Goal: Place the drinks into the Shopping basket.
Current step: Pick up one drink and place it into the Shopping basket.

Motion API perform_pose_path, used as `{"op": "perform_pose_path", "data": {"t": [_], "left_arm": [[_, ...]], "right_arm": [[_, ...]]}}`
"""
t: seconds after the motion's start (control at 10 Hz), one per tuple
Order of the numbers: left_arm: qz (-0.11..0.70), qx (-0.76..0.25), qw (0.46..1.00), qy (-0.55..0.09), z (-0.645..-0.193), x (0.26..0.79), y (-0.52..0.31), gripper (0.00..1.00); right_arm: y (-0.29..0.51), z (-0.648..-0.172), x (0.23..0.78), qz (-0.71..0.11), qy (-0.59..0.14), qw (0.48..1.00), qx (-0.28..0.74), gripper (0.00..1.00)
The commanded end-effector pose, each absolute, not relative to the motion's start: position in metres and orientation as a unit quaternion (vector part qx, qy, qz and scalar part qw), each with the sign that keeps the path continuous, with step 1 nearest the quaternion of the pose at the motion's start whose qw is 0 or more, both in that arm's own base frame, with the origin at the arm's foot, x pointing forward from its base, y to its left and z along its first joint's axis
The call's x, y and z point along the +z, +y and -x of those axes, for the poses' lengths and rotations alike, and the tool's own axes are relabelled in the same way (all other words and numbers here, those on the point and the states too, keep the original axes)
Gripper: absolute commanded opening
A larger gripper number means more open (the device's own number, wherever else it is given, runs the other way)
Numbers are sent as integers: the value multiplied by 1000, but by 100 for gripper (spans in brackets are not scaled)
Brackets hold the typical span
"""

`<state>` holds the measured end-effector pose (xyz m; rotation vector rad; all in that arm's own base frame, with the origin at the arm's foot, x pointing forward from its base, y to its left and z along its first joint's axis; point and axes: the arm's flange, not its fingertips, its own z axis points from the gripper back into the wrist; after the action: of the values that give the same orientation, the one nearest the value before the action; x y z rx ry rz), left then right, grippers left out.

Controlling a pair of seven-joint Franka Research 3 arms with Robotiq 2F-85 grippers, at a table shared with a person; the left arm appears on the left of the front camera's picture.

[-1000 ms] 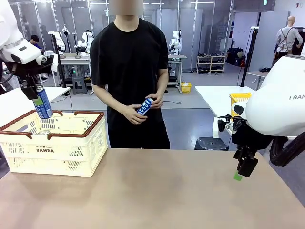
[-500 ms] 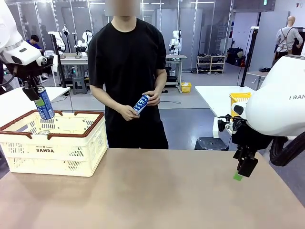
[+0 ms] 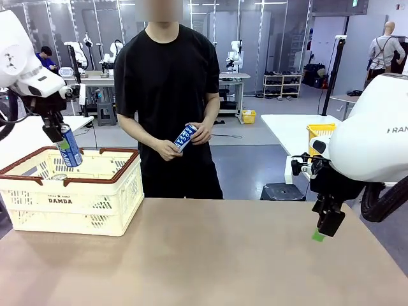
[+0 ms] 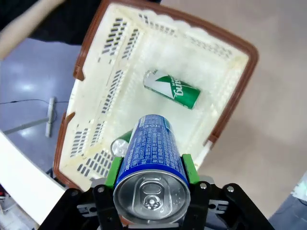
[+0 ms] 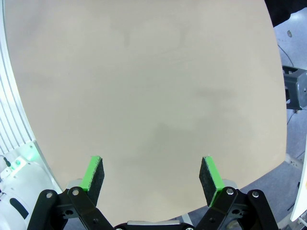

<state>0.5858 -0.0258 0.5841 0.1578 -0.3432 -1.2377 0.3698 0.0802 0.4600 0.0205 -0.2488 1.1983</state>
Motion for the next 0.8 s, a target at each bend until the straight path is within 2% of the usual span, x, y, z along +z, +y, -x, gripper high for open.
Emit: {"op": "perform_pose_path", "data": {"t": [0.0, 0.2, 0.7], "left_arm": [[-49, -586, 796, -146, -617, 584, -15, 58], [-53, -599, 789, -123, -635, 567, -10, 58], [-29, -648, 753, -112, -652, 516, 2, 58]], "right_arm": [[81, -370, 461, -6, -114, 819, 562, 100], [81, -370, 461, -6, -114, 819, 562, 100], [81, -370, 461, -6, -114, 819, 562, 100]]}}
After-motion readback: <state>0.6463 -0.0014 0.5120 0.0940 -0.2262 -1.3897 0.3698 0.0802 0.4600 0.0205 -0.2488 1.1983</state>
